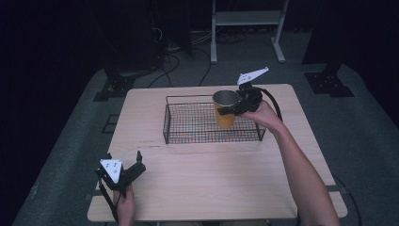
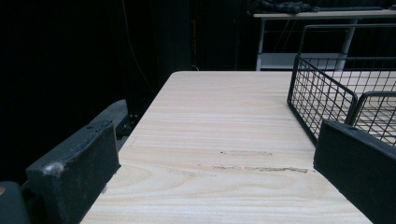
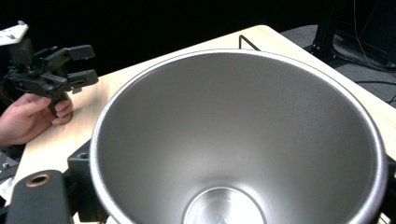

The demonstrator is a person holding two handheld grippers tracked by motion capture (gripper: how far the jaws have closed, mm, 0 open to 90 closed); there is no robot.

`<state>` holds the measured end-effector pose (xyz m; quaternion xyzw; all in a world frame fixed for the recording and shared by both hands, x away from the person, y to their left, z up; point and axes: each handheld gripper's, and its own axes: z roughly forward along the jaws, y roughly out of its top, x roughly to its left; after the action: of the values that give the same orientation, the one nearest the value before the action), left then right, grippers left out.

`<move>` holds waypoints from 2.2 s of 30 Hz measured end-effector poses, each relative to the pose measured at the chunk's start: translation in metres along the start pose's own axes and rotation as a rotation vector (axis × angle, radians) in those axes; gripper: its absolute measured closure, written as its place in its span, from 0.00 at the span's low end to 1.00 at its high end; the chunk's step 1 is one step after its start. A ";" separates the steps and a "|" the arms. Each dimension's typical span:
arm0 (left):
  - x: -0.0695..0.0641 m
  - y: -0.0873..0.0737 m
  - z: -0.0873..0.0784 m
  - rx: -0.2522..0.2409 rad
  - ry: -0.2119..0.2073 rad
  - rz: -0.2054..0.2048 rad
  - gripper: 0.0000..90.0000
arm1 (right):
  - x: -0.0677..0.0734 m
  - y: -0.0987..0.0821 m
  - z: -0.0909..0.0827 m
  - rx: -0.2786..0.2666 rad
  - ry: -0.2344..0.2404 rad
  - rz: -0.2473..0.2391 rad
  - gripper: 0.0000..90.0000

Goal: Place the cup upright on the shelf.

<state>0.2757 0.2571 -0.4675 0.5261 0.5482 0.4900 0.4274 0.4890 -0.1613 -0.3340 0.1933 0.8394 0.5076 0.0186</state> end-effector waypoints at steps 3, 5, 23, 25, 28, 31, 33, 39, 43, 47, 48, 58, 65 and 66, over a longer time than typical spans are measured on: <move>0.000 0.000 0.000 0.000 0.000 0.000 0.00 | -0.003 0.001 0.005 0.008 0.001 0.004 0.14; 0.000 0.000 0.000 -0.001 -0.001 -0.001 0.00 | -0.005 0.000 0.008 0.006 -0.001 0.003 0.14; 0.001 0.000 0.000 0.000 -0.001 -0.004 0.00 | -0.028 -0.022 0.045 0.047 0.005 0.057 0.13; 0.001 0.000 0.000 0.000 -0.001 -0.004 0.00 | -0.030 -0.025 0.049 0.055 0.001 0.061 0.13; 0.001 0.000 0.000 0.001 -0.001 -0.005 0.00 | -0.032 -0.028 0.054 0.063 -0.004 0.069 0.13; 0.001 0.000 0.000 0.001 -0.001 -0.006 0.00 | -0.034 -0.030 0.059 0.065 -0.006 0.074 0.13; 0.001 0.000 0.000 0.000 -0.003 -0.005 0.00 | -0.034 -0.032 0.061 0.075 -0.012 0.067 0.13; 0.001 0.000 0.000 0.000 -0.002 -0.005 0.00 | -0.037 -0.034 0.064 0.075 -0.023 0.071 0.13; 0.001 0.000 0.000 0.000 -0.002 -0.005 0.00 | -0.037 -0.036 0.066 0.080 -0.031 0.069 0.13; 0.001 0.000 0.000 0.000 -0.003 -0.005 0.00 | -0.038 -0.038 0.068 0.084 -0.035 0.069 0.13; 0.001 0.000 0.000 0.000 -0.003 -0.005 0.00 | -0.038 -0.038 0.068 0.083 -0.037 0.069 0.13; 0.001 0.000 0.000 0.000 -0.002 -0.005 0.00 | -0.039 -0.041 0.073 0.092 -0.048 0.071 0.13; 0.001 0.000 0.000 0.000 -0.003 -0.005 0.00 | -0.041 -0.042 0.076 0.088 -0.047 0.072 0.13; 0.001 0.000 0.000 0.000 -0.004 -0.005 0.00 | -0.041 -0.043 0.076 0.090 -0.046 0.071 0.13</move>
<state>0.2754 0.2580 -0.4675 0.5254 0.5488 0.4880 0.4297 0.5308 -0.1285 -0.4140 0.2351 0.8534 0.4650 0.0109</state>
